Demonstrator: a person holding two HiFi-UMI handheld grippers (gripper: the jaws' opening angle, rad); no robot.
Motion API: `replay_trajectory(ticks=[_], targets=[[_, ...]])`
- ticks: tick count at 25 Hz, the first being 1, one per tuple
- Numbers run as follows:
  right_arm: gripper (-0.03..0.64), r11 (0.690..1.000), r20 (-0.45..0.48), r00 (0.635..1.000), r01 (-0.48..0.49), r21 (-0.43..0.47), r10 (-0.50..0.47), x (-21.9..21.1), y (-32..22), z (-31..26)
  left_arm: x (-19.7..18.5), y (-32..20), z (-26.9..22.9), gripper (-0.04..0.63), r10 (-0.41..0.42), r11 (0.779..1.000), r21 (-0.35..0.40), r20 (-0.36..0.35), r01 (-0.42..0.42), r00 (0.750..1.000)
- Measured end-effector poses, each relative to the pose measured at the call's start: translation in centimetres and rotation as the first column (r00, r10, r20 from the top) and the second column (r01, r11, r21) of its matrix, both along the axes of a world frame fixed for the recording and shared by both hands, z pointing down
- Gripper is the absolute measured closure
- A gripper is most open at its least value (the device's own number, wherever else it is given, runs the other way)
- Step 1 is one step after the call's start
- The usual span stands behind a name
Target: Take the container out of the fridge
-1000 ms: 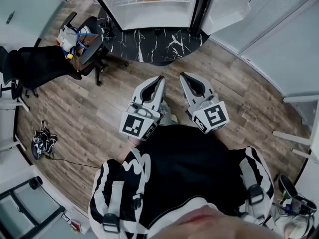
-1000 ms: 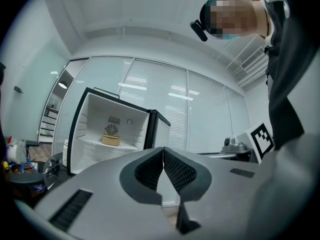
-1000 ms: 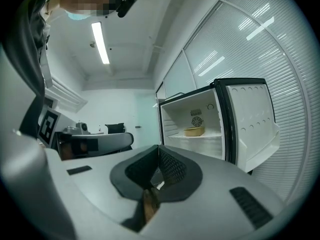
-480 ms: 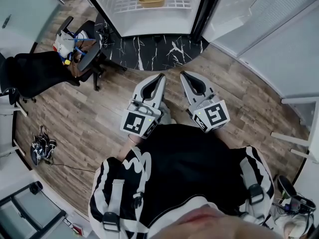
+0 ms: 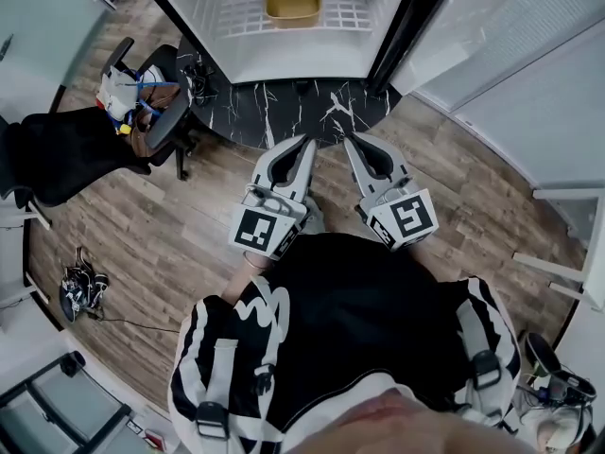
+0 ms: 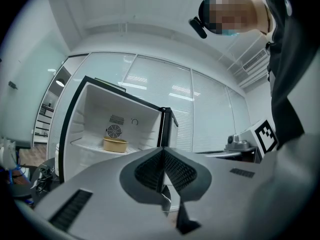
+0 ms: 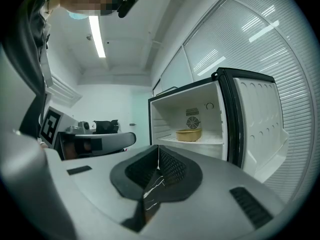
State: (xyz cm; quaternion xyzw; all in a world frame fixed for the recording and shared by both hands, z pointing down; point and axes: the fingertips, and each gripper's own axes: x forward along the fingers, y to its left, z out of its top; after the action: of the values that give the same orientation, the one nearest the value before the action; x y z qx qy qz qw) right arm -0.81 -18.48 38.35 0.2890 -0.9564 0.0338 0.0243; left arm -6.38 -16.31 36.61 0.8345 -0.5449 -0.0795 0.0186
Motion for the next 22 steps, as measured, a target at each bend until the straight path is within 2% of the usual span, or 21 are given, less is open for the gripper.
replay_trajectory(ticks=[5,9,13,22], targets=[[0.604,1.000,-0.003,1.000,-0.001,-0.002,0.001,-1.3,-2.1,0.0,-1.2,-2.3,-1.1,0.586,0.005,0.999,0.033,-0.011,-0.005,1.000],[0.604,1.000,0.003,1.000,-0.004,0.002,0.004,-2.4,-3.9,-0.5,-2.4,-4.0,-0.7,0.584,0.007,1.000,-0.002,-0.004,-0.007,1.000],[0.604,1.000,-0.005,1.000,-0.017,0.000,0.017,-3.4,-5.6,-0.6,-3.7,-5.7,-1.1,0.586,0.008,1.000,0.016,0.003,-0.008,1.000],[0.603,0.999,-0.023,0.999,-0.047,-0.019,0.047,-5.9,-9.4,-0.5,-6.3,-9.6,-1.3,0.584,0.033,0.999,-0.003,-0.007,-0.033,0.999]])
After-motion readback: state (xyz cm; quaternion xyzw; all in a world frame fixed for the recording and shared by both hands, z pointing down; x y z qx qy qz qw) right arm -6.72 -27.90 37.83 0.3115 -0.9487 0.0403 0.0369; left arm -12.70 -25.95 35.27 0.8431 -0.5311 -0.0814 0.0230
